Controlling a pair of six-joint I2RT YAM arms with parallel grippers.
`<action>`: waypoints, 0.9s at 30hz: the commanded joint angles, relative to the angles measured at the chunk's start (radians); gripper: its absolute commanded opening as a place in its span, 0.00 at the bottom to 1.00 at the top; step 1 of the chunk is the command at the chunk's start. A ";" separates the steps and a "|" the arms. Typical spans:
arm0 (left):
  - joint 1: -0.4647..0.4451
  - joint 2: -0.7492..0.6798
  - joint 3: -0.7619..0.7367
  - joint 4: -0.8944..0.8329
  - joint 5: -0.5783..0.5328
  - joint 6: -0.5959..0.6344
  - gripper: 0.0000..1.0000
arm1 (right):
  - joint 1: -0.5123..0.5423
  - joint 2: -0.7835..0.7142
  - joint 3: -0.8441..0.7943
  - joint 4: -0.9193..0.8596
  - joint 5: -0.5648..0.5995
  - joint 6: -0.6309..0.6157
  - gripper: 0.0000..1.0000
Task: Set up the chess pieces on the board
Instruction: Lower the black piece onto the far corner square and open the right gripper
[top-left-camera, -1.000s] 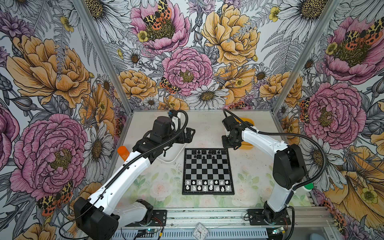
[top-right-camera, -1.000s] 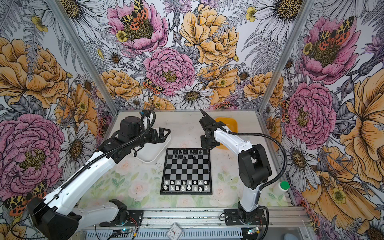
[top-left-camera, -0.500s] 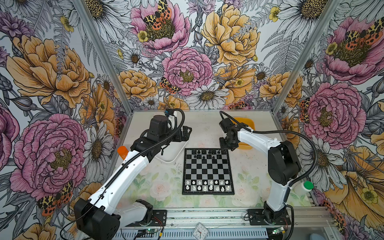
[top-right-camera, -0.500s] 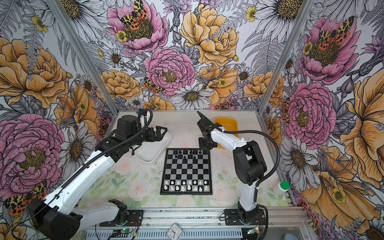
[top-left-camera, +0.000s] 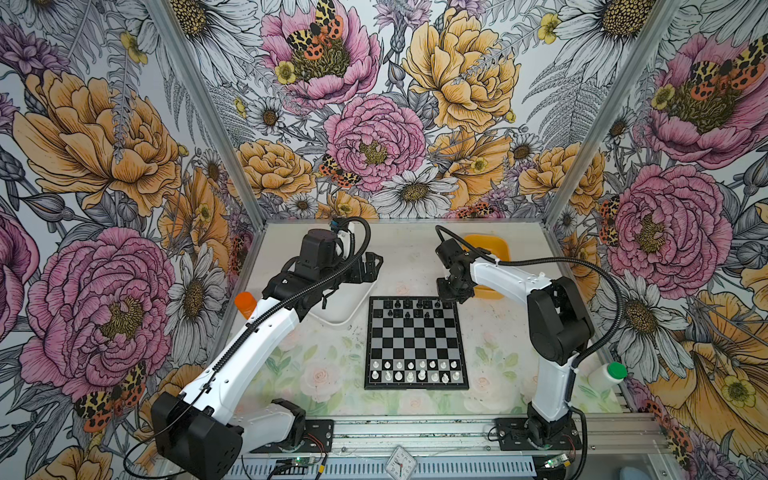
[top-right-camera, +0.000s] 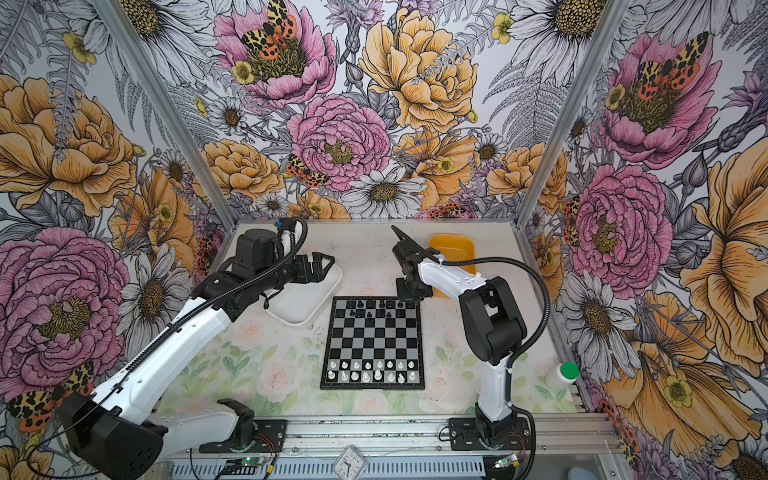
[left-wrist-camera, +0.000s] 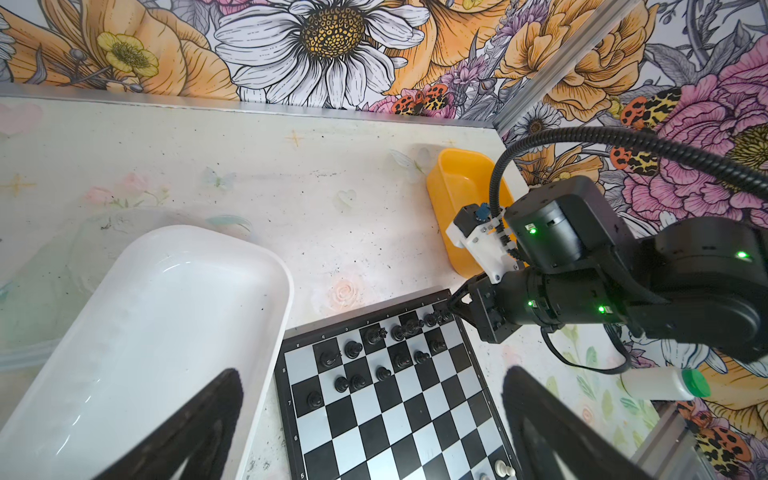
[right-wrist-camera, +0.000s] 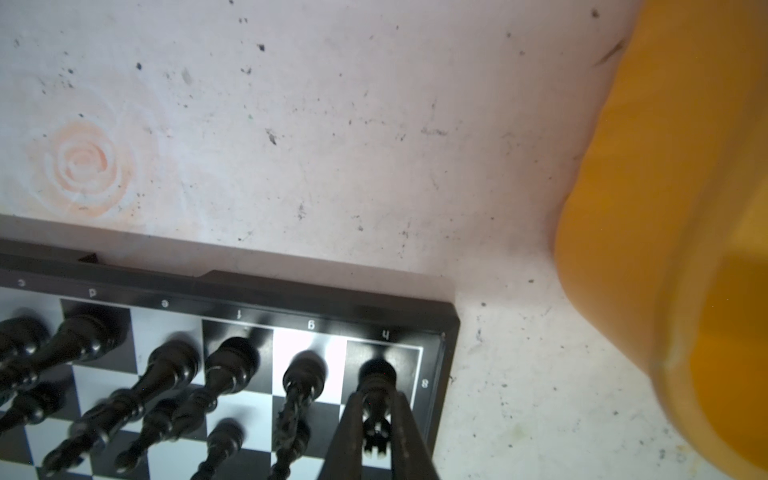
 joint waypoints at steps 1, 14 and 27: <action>0.007 0.005 0.034 -0.004 0.022 0.023 0.99 | 0.005 0.012 -0.004 0.027 0.008 0.012 0.14; 0.007 0.002 0.033 -0.004 0.022 0.018 0.99 | 0.005 -0.022 -0.010 0.027 0.004 0.007 0.25; 0.003 0.070 0.127 0.004 -0.006 0.049 0.99 | -0.044 -0.084 0.174 -0.039 0.029 -0.008 0.37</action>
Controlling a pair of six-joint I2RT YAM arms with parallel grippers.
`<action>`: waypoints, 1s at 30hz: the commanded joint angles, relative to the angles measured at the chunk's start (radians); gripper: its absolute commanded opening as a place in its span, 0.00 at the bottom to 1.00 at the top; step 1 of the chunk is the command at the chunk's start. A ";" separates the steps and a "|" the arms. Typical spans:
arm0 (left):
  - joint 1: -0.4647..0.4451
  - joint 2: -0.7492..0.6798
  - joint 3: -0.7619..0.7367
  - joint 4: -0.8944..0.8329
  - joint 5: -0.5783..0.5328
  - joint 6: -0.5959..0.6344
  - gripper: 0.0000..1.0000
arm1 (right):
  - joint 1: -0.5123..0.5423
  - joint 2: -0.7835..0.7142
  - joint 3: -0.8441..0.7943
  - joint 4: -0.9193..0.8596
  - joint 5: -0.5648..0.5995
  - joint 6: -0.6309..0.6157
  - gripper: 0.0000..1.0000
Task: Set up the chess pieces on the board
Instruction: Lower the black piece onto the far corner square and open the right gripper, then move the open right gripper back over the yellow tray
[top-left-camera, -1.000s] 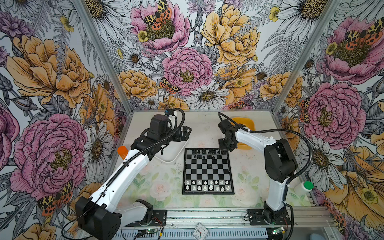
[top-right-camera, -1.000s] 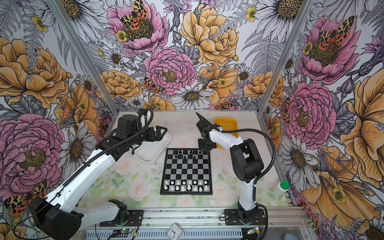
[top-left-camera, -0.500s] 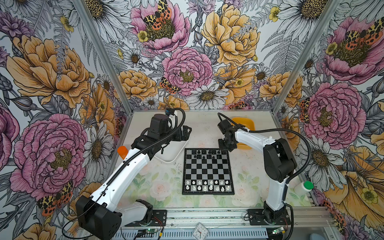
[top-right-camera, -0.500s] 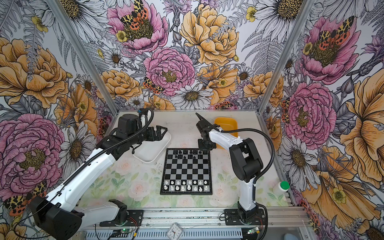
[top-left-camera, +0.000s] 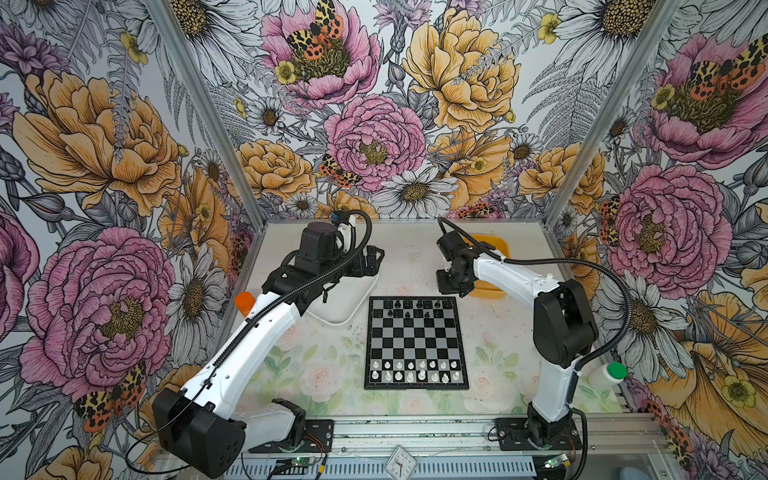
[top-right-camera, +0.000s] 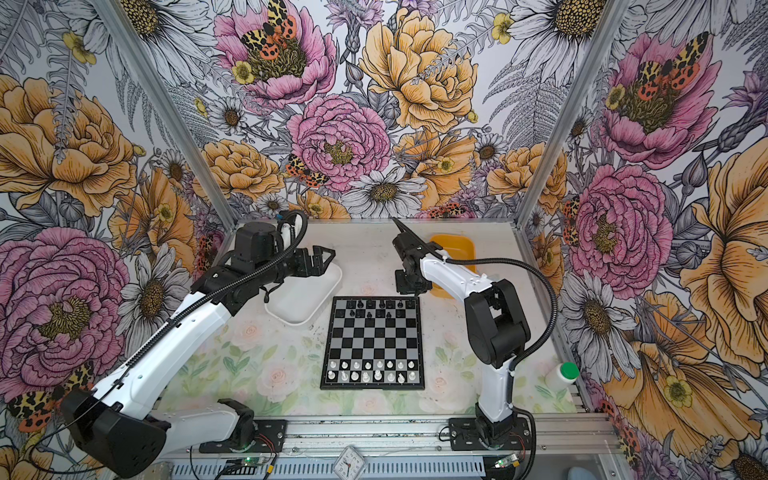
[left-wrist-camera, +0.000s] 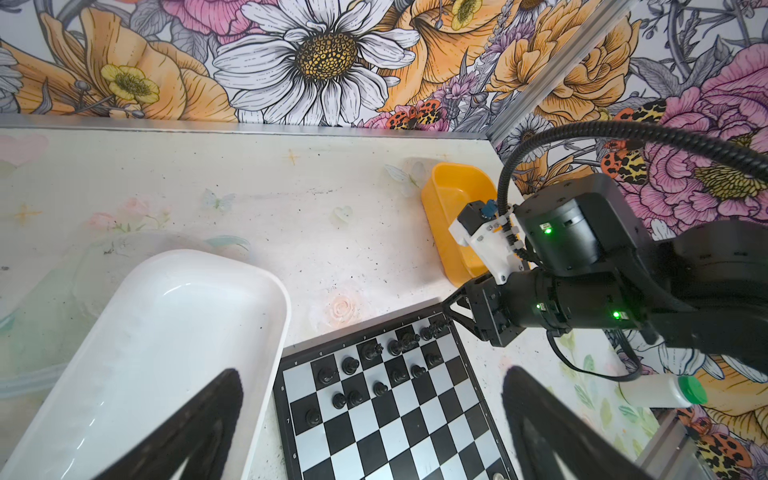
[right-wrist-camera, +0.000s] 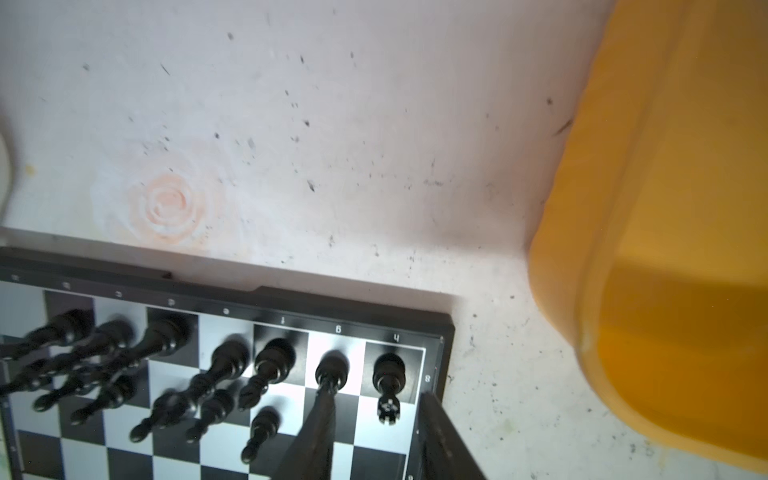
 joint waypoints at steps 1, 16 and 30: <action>0.006 0.041 0.059 0.015 -0.007 0.036 0.99 | -0.041 -0.047 0.113 -0.022 0.034 -0.014 0.37; -0.047 0.430 0.384 0.120 0.087 0.047 0.99 | -0.268 0.247 0.442 -0.061 0.109 -0.044 0.32; -0.112 0.632 0.553 0.131 0.087 0.000 0.99 | -0.310 0.433 0.595 -0.077 0.066 -0.060 0.32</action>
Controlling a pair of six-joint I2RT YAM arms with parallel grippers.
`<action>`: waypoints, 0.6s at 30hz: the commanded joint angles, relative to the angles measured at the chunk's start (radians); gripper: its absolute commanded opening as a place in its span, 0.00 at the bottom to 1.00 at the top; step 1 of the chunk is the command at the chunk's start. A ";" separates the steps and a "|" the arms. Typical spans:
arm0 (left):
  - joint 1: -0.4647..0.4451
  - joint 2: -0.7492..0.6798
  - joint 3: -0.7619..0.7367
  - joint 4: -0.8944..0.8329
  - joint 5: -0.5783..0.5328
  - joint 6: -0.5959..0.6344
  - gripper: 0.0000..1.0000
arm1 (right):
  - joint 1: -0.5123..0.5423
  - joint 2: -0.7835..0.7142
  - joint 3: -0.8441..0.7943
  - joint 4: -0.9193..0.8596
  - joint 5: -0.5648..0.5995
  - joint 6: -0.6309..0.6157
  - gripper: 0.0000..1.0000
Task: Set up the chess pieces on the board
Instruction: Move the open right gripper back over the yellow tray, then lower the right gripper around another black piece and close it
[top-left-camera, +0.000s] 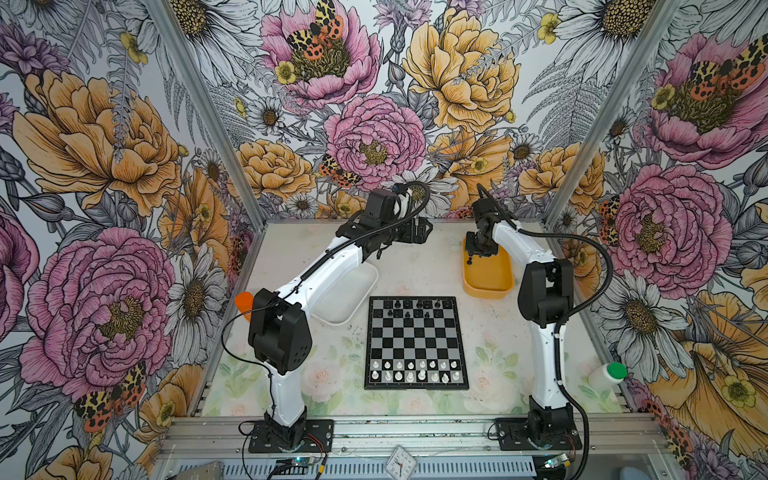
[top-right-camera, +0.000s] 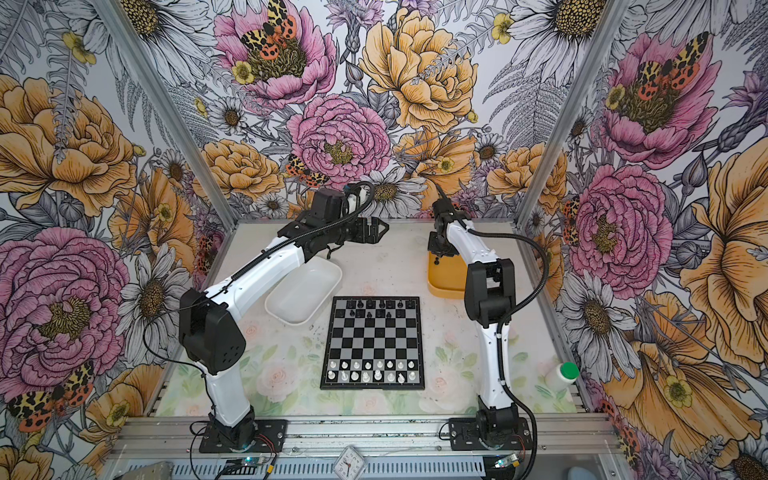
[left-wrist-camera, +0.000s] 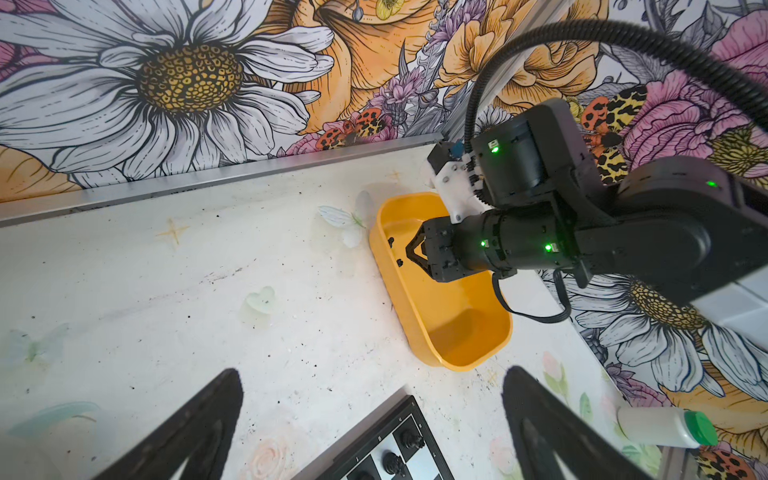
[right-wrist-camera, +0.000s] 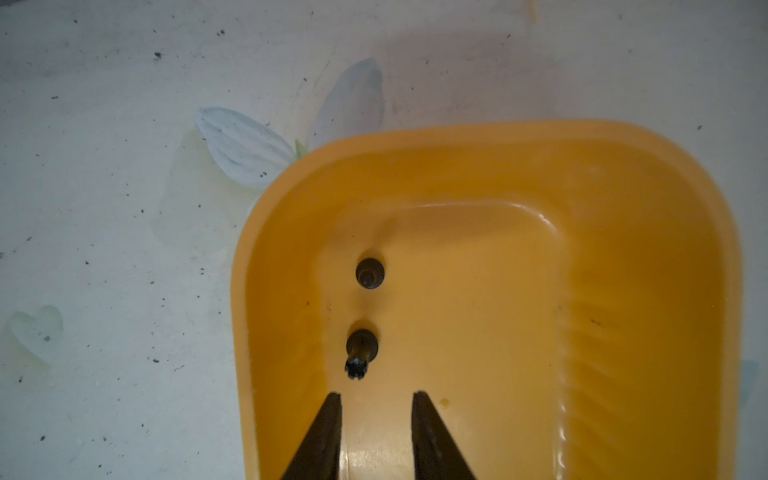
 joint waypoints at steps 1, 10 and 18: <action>0.007 0.013 0.038 0.023 0.024 -0.017 0.99 | -0.011 0.034 0.051 -0.014 -0.015 -0.020 0.32; 0.026 0.040 0.061 0.020 0.036 -0.036 0.99 | -0.013 0.055 0.043 -0.028 -0.033 -0.022 0.31; 0.045 0.048 0.060 0.019 0.044 -0.037 0.99 | -0.012 0.073 0.037 -0.027 -0.052 -0.015 0.30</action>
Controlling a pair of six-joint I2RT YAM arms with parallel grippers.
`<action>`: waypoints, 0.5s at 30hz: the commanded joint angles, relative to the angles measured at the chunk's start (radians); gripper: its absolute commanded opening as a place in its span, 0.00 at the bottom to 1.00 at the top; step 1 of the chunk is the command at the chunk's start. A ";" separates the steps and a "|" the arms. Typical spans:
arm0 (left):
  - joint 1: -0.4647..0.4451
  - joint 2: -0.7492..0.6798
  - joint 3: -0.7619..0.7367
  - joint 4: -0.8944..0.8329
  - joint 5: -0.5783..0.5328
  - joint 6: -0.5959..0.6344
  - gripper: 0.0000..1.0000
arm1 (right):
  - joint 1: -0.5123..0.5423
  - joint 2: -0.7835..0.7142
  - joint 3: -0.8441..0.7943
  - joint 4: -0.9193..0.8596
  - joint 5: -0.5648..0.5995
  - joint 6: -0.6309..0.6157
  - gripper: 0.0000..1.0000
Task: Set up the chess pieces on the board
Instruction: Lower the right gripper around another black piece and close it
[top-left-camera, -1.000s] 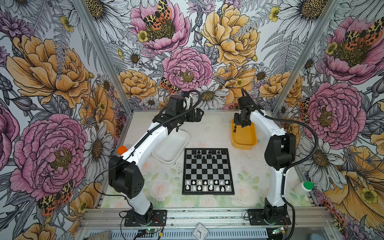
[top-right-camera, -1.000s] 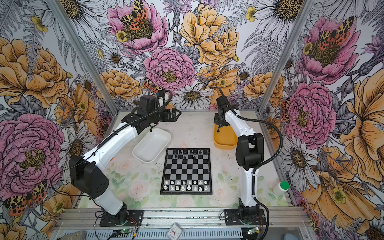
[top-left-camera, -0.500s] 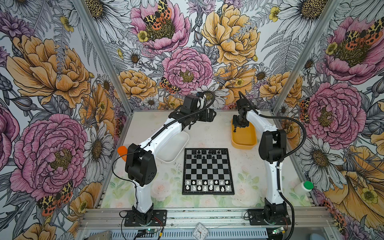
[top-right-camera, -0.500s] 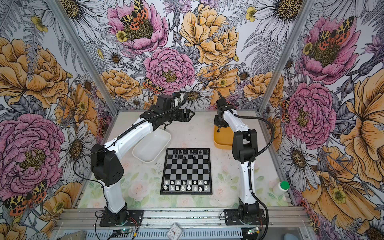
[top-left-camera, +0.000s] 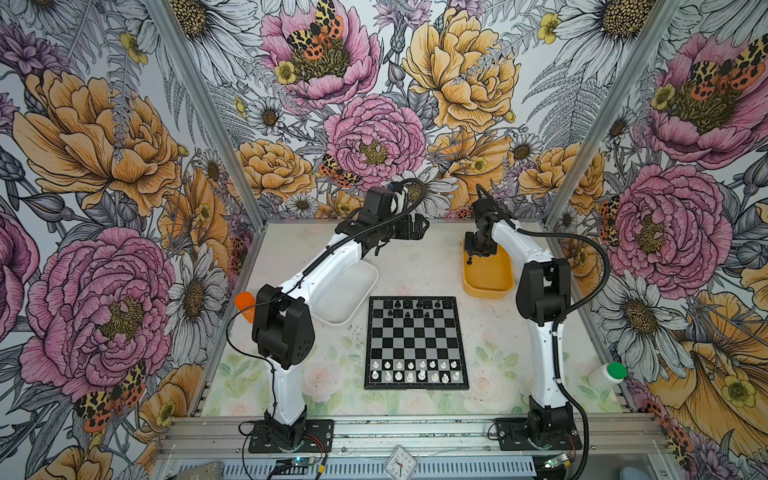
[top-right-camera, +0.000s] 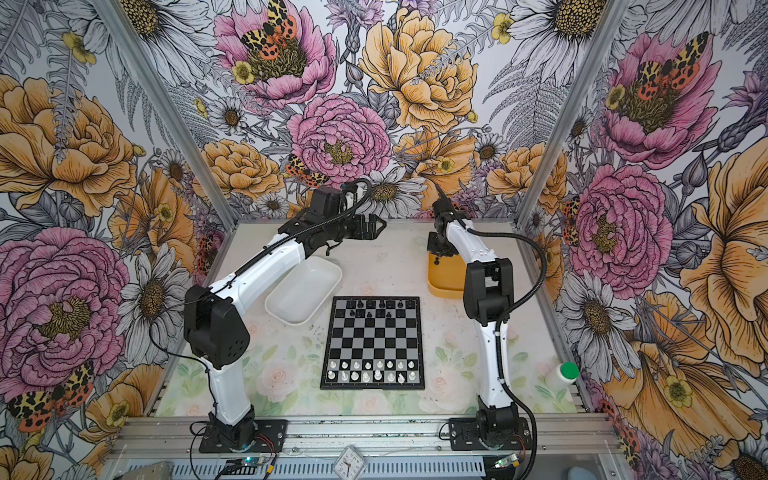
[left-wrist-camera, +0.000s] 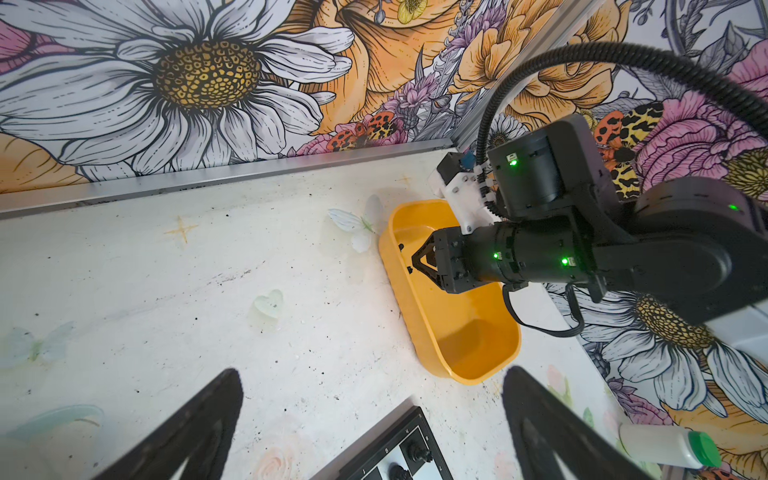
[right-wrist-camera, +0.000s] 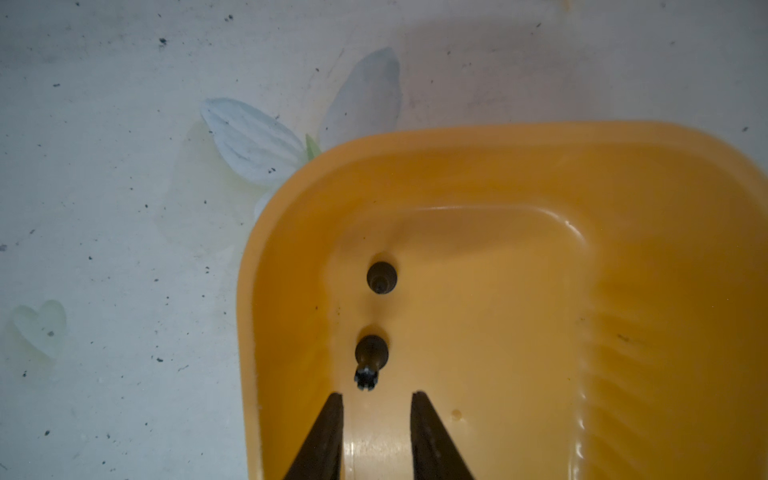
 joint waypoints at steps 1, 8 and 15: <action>0.013 0.008 0.029 0.020 0.026 -0.015 0.99 | -0.004 0.040 0.001 -0.004 -0.015 0.000 0.30; 0.022 -0.005 0.012 0.021 0.025 -0.011 0.99 | -0.005 0.061 0.003 -0.004 -0.009 -0.003 0.29; 0.033 -0.013 0.005 0.018 0.023 -0.012 0.99 | -0.005 0.076 0.025 -0.004 -0.018 -0.003 0.27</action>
